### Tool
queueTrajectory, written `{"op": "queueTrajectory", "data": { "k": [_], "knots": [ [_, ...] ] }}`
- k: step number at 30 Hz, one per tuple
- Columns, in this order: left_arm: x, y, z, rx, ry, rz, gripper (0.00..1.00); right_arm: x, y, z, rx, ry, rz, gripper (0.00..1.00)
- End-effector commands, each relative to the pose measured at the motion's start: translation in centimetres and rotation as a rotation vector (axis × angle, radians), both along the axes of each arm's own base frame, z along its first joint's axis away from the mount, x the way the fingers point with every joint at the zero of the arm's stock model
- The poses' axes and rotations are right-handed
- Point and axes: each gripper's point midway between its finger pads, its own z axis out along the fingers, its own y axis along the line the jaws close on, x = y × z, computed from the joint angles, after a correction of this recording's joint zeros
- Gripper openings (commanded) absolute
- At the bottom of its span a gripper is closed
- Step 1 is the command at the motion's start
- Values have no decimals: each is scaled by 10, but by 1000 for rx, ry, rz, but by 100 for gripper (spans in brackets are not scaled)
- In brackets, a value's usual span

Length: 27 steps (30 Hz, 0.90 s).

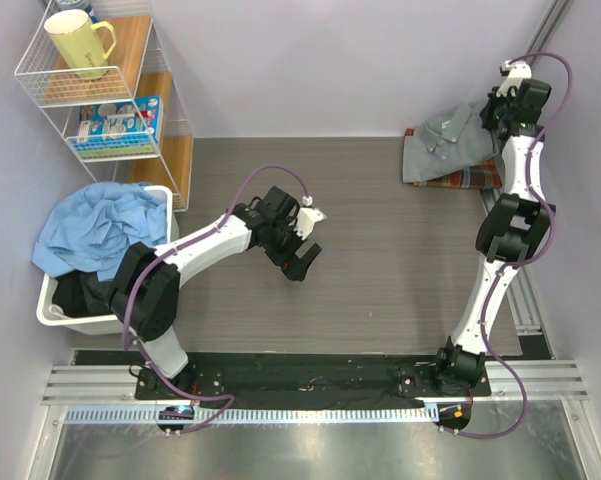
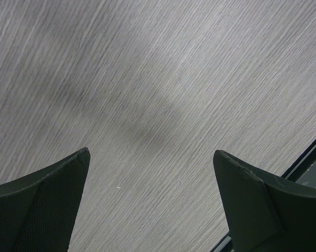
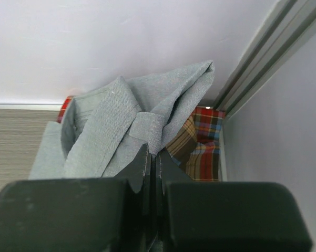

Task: Fold and stack the long sleeve shirts
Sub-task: Neatly place the folded shirt to the corner

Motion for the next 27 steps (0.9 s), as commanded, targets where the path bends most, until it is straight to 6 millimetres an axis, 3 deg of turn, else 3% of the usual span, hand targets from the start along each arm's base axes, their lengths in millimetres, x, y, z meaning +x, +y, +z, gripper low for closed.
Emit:
{"op": "queueTrajectory", "data": {
  "k": [1,2,4,5,6,7,9,14,16,17,21,22,23,24,25,26,27],
  "knots": [
    [7,-1,8,3,-17,-11,100,12,-13,24,-55,-131,38,1],
    [7,-1,8,5,-16,-12,100,14,-16,22,-57,-138,38,1],
    [7,0,7,13,-9,-9,100,16,-21,12,-70,-134,26,14],
    [7,0,8,11,-8,-4,100,18,-25,9,-93,-139,19,24],
    [7,0,10,6,-7,3,100,18,-33,9,-107,-143,-10,47],
    [6,-1,12,-8,-3,-2,100,20,-39,3,-119,-141,-26,55],
    [5,-2,15,-23,3,9,100,21,-56,15,-169,-177,-75,68],
    [11,0,26,-72,20,63,100,15,-77,61,-225,-254,-120,85],
    [18,0,34,-108,28,94,100,10,-71,64,-218,-239,-103,90],
    [21,0,37,-118,26,107,100,5,-66,79,-217,-254,-93,99],
    [41,-1,53,-119,-8,165,100,-11,-38,102,-189,-225,-38,100],
    [53,-4,68,-133,-35,195,100,-15,-23,97,-156,-187,-15,100],
    [54,0,62,-104,-2,205,100,-20,-14,95,-136,-163,1,100],
    [56,-1,66,-115,28,226,100,-29,-2,108,-123,-163,18,100],
    [67,-1,85,-150,15,243,100,-37,11,92,-88,-101,44,100],
    [71,0,87,-162,37,266,100,-41,31,90,-74,-79,72,100],
    [76,1,96,-173,25,277,100,-53,47,104,-73,-81,97,100]
  ]
}}
